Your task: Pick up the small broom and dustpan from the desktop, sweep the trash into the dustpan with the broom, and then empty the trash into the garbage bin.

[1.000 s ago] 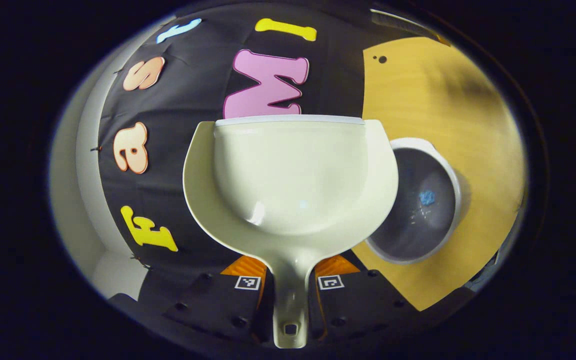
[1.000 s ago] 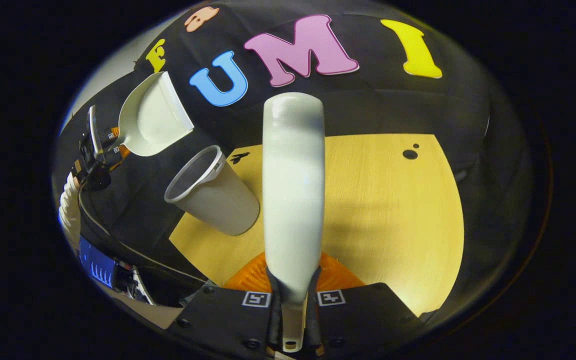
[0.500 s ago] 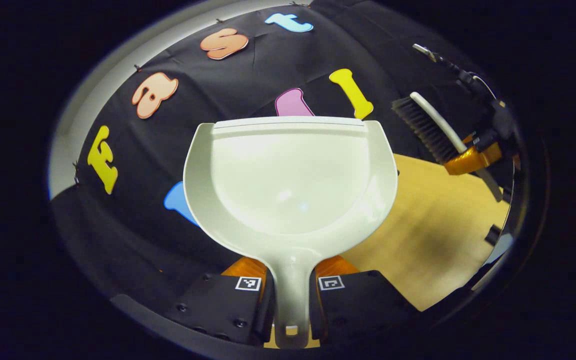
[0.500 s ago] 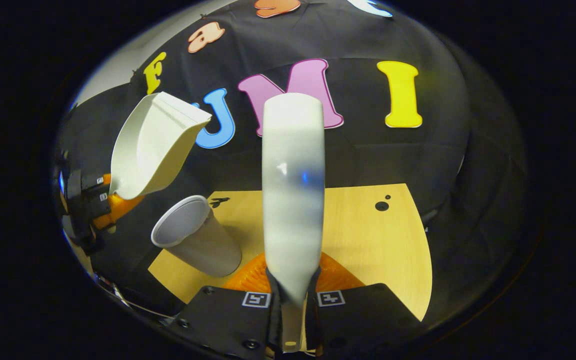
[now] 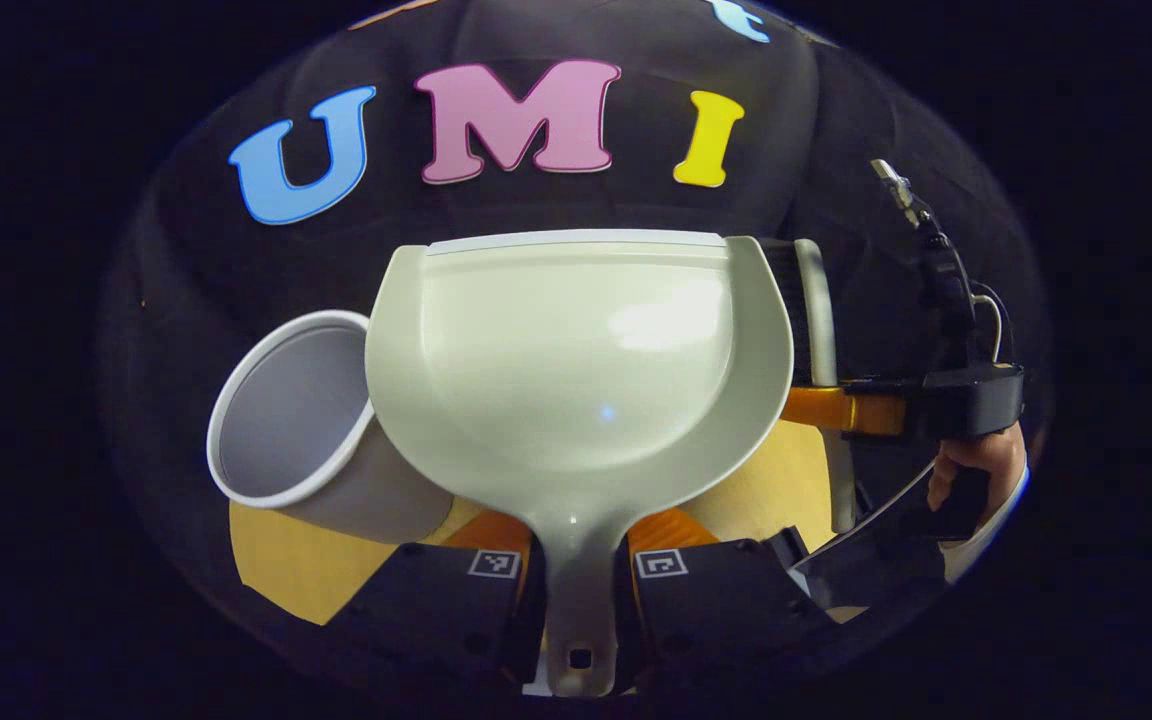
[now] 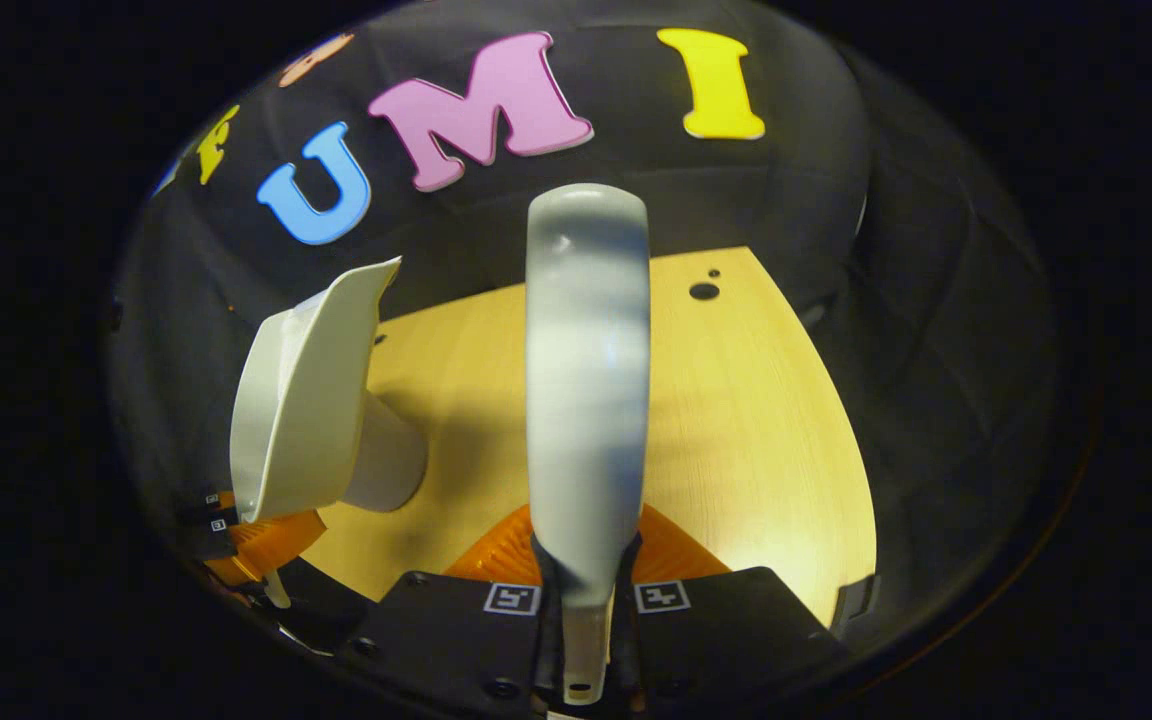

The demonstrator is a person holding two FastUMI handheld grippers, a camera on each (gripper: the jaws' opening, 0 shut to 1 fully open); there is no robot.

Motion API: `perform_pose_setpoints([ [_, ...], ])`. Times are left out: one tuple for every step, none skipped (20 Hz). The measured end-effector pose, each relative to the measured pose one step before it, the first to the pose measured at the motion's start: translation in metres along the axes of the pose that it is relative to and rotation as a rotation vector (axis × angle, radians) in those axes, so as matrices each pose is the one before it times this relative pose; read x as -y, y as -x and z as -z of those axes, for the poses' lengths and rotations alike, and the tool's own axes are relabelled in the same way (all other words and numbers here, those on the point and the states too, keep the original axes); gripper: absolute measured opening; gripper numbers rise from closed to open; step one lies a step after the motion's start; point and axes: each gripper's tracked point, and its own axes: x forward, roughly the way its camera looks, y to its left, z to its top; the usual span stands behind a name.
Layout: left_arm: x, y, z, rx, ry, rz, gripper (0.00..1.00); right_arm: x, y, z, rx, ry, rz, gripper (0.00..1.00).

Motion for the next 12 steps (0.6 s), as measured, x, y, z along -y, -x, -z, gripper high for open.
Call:
perform_pose_setpoints([
  [-0.00311, -0.01101, 0.00944, -0.04260, 0.00701, -0.01218, 0.25, 0.00150, -0.00721, 0.01158, -0.03006, 0.00107, 0.00919, 0.19],
  [0.00043, -0.00933, 0.00965, -0.03723, -0.00061, -0.00107, 0.25, 0.00144, -0.00571, 0.01139, -0.04077, 0.00859, 0.00467, 0.20],
  [0.00410, -0.00683, 0.01159, -0.03813, 0.00384, 0.00282, 0.25, -0.00188, -0.00820, 0.01145, -0.03354, 0.00241, -0.00338, 0.20],
  [0.00318, -0.01100, 0.01164, -0.03147, 0.00444, 0.00752, 0.25, -0.00167, -0.00887, 0.01115, -0.04004, 0.00137, -0.00292, 0.20],
  [-0.00070, -0.01155, 0.01323, -0.03299, 0.00677, 0.00516, 0.25, -0.00204, -0.00955, 0.01190, -0.04307, -0.00503, -0.00528, 0.20],
  [-0.00036, -0.00982, 0.00943, -0.03257, 0.01257, 0.00541, 0.25, -0.00154, -0.00679, 0.00914, -0.04014, -0.00116, -0.00625, 0.20],
  [-0.00027, -0.00864, 0.00490, -0.03426, 0.01201, 0.00261, 0.25, 0.00014, -0.00731, 0.00764, -0.03482, -0.00073, -0.00003, 0.20],
  [-0.00064, -0.00731, 0.00461, -0.02862, 0.00655, -0.00302, 0.25, 0.00134, -0.00521, 0.00441, -0.02779, -0.00024, 0.00334, 0.20],
  [-0.00065, -0.01057, 0.00293, -0.01949, 0.00543, -0.00645, 0.26, 0.00305, -0.00628, 0.00644, -0.02256, 0.00062, 0.01116, 0.20],
  [-0.00132, -0.00879, 0.00141, -0.01518, 0.00801, -0.00585, 0.26, 0.00374, -0.00630, 0.00670, -0.02284, 0.00389, 0.01193, 0.20],
  [-0.00019, -0.00562, 0.00330, -0.01318, 0.01320, -0.00039, 0.26, 0.00229, -0.00561, 0.00295, -0.02154, 0.00350, 0.01333, 0.20],
  [0.00058, -0.00475, 0.00024, -0.01352, 0.02113, 0.00479, 0.26, -0.00072, -0.00589, 0.00554, -0.03197, -0.00101, 0.00681, 0.20],
])
